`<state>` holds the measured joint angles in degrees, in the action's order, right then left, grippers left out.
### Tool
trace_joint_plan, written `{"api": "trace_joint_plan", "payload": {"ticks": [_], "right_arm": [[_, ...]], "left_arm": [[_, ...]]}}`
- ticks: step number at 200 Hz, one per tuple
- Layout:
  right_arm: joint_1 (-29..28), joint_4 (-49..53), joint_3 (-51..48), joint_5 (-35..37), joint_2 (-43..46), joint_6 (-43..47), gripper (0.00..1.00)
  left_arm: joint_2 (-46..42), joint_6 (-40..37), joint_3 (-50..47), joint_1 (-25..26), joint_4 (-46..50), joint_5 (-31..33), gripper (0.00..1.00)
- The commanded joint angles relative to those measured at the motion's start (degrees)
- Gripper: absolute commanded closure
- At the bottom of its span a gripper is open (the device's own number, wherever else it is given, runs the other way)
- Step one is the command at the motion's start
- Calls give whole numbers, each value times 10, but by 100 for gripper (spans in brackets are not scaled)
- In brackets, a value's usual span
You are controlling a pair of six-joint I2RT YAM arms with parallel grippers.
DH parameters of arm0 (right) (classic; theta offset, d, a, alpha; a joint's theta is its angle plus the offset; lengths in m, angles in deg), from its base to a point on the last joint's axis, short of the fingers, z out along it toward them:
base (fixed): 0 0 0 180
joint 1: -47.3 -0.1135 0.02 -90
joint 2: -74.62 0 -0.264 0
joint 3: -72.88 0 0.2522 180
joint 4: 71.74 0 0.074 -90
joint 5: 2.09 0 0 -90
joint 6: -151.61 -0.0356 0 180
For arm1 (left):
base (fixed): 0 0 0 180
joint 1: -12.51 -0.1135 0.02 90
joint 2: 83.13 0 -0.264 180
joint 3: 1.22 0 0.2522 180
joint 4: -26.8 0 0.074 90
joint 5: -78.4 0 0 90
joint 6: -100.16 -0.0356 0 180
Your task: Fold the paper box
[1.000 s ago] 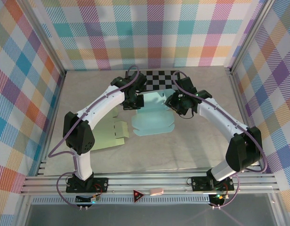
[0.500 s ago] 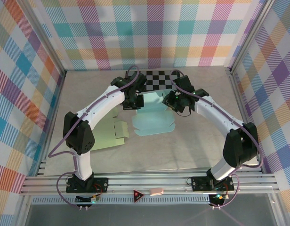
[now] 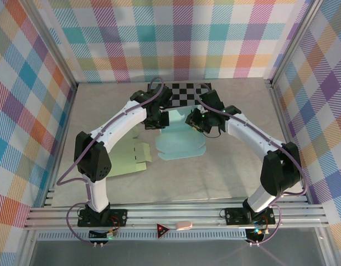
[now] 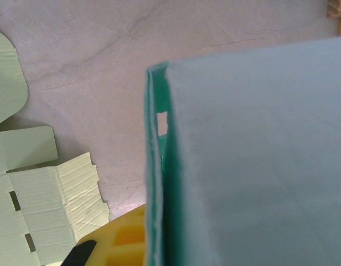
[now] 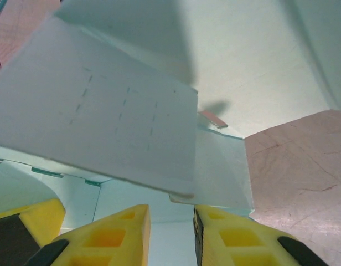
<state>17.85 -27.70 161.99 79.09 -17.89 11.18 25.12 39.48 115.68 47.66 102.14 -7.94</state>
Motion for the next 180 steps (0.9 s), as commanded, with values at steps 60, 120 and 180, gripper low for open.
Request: {"api": "trace_joint_plan", "payload": {"ticks": [60, 120, 180], "right_arm": [[1, 39, 91, -30, 6, 81, 63], [215, 100, 245, -268, 52, 163, 41], [324, 11, 176, -491, -19, 196, 58]], "left_arm": [[-8, -14, 25, -9, 7, -19, 100], [64, -108, 146, -83, 35, -146, 100], [137, -167, 221, -130, 13, -393, 100]]}}
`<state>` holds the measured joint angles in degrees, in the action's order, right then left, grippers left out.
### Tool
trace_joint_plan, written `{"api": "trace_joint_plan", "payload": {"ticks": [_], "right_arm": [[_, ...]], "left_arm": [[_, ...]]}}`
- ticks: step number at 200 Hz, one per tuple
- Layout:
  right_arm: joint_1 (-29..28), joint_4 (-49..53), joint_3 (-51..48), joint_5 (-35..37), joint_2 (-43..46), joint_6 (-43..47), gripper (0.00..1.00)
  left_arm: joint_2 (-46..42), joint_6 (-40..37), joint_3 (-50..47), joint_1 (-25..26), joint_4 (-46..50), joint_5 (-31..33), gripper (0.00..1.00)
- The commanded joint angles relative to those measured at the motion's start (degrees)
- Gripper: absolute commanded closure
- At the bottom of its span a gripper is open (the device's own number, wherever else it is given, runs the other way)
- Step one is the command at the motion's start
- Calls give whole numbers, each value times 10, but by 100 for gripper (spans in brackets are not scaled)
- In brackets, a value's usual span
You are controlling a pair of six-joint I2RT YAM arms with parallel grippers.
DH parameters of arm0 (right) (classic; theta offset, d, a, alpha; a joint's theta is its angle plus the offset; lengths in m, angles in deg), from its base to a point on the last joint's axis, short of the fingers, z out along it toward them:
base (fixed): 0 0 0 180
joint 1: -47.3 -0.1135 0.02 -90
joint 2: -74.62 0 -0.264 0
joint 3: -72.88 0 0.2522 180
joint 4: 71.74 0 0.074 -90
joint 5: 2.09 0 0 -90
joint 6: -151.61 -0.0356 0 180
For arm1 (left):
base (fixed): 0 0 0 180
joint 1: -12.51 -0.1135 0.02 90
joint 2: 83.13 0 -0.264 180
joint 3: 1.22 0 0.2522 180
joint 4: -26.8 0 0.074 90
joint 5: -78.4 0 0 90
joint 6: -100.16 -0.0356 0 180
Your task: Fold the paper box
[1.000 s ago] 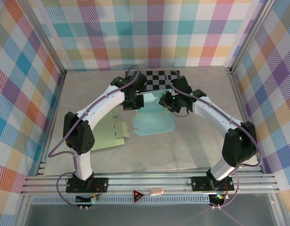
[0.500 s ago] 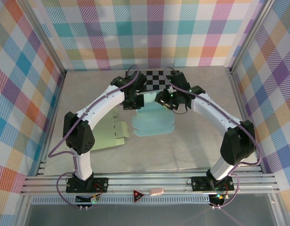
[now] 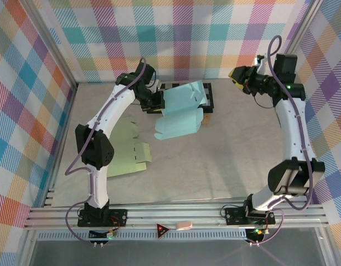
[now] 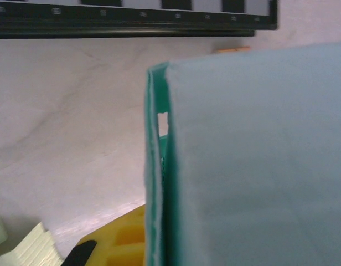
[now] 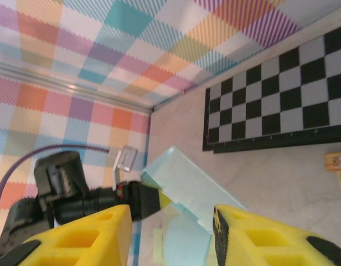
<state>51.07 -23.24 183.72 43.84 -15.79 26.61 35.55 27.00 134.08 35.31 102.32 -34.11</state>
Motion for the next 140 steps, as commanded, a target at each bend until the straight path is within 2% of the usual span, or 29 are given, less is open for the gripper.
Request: {"api": "trace_joint_plan", "payload": {"ticks": [1, 41, 100, 140], "right_arm": [[-8, -36, -42, -143, -42, 43, 58], [-22, -1, -24, -180, -99, 141, 58], [-51, 33, 36, -189, -147, 182, 59], [-78, 81, 56, -151, -154, 221, 60]], "left_arm": [[34, -43, 38, -6, 12, -134, 100], [57, -39, 40, -11, 13, -166, 100], [57, -38, 38, -11, 14, -164, 100], [55, -38, 38, -10, 16, -156, 100]]}}
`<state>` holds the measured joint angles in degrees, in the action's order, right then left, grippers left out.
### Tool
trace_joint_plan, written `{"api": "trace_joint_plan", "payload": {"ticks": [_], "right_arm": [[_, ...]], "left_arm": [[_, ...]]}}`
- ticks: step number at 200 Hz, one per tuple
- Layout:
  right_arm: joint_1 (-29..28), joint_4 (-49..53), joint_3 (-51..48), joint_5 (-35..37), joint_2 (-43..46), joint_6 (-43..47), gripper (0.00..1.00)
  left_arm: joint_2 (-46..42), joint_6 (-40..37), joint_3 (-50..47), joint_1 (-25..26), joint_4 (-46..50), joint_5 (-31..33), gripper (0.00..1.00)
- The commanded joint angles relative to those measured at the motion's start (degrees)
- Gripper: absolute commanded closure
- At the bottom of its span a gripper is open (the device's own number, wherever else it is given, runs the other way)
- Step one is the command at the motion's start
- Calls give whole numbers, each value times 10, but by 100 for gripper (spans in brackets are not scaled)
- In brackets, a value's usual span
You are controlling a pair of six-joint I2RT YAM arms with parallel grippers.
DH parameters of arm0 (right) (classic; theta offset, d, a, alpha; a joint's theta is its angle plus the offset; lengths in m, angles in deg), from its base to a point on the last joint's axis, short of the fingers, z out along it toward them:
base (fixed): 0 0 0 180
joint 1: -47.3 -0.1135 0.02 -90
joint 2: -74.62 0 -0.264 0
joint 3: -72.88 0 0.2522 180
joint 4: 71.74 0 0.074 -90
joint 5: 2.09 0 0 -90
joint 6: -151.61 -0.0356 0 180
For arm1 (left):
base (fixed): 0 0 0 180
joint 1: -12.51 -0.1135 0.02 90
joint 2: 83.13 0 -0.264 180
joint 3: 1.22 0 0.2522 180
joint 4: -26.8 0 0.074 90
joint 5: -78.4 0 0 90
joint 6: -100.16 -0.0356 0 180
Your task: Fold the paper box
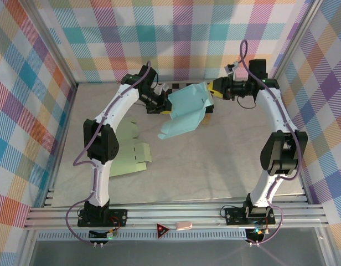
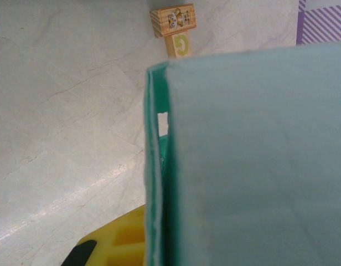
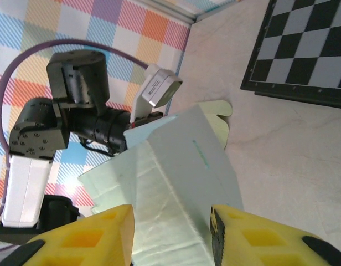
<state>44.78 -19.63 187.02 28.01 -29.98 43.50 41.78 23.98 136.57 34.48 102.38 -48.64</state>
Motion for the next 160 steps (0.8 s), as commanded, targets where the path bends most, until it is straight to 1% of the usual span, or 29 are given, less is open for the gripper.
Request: {"api": "trace_joint_plan", "payload": {"ticks": [1, 29, 71, 92, 137, 160], "right_arm": [[-16, 46, 23, 8, -12, 53, 60], [-37, 82, 43, 49, -13, 81, 62], [-72, 120, 70, 153, -10, 109, 62], [-91, 143, 87, 220, -12, 123, 61], [-145, 174, 112, 416, -17, 144, 60], [-180, 184, 127, 501, -27, 156, 61]], "left_arm": [[-7, -8, 13, -2, 16, -11, 100], [-9, -4, 15, -2, 13, -8, 100], [-11, -2, 23, 2, 18, 1, 100], [-12, -2, 28, 3, 22, 9, 100], [-17, -1, 37, 12, 30, 27, 100], [-16, -4, 39, 18, 34, 33, 100]]}}
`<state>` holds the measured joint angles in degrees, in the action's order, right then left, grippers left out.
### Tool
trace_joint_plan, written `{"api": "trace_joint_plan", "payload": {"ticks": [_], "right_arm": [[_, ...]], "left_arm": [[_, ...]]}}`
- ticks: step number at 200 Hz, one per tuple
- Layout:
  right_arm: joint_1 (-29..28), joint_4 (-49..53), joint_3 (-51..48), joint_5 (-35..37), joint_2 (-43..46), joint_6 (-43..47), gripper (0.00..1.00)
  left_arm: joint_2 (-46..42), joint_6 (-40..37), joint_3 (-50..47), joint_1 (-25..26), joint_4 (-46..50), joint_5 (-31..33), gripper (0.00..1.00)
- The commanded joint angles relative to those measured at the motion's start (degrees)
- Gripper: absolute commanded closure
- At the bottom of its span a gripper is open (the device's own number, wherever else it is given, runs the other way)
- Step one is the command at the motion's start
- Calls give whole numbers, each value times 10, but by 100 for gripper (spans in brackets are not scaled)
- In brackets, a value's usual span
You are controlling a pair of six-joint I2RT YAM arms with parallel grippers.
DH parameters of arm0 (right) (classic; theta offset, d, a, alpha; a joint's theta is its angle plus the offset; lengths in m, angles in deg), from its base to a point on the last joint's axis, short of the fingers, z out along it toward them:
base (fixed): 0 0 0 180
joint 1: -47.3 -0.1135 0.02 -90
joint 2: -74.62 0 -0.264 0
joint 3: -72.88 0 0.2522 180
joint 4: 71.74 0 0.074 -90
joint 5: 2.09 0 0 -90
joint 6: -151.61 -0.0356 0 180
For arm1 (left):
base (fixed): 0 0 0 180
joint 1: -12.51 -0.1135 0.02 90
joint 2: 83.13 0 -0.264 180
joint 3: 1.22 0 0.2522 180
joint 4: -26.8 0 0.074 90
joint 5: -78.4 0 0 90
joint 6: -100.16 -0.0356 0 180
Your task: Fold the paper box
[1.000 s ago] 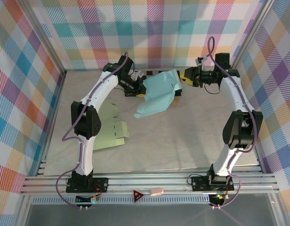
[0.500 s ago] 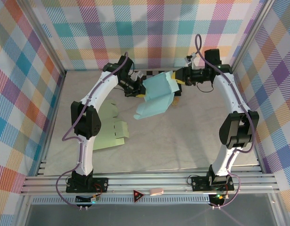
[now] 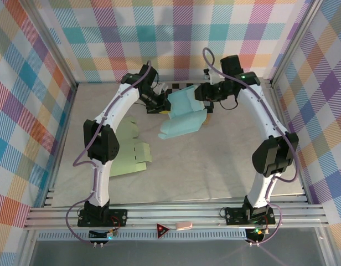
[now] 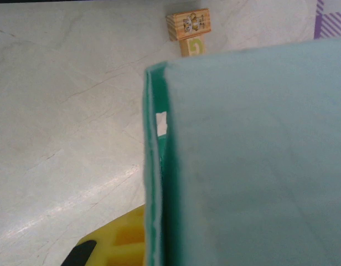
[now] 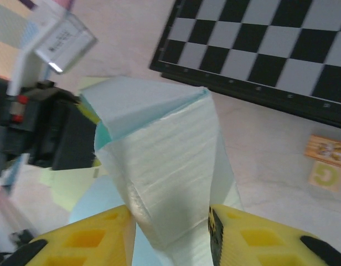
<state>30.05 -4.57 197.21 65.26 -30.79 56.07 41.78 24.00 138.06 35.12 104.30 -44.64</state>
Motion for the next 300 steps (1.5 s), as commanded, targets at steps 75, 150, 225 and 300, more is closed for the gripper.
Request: {"api": "trace_joint_plan", "payload": {"ticks": [75, 150, 225, 300], "right_arm": [[-101, 73, 88, 330, -72, 31, 82], [-139, 103, 126, 465, -102, 2, 100], [-139, 127, 191, 492, -141, 7, 85], [-138, 138, 221, 528, -159, -4, 80]], "left_arm": [[-21, -8, 26, 25, 24, 10, 100], [-19, -8, 31, 37, 31, 17, 100], [-19, -11, 32, 40, 39, 21, 100], [-17, -13, 33, 43, 41, 21, 100]]}}
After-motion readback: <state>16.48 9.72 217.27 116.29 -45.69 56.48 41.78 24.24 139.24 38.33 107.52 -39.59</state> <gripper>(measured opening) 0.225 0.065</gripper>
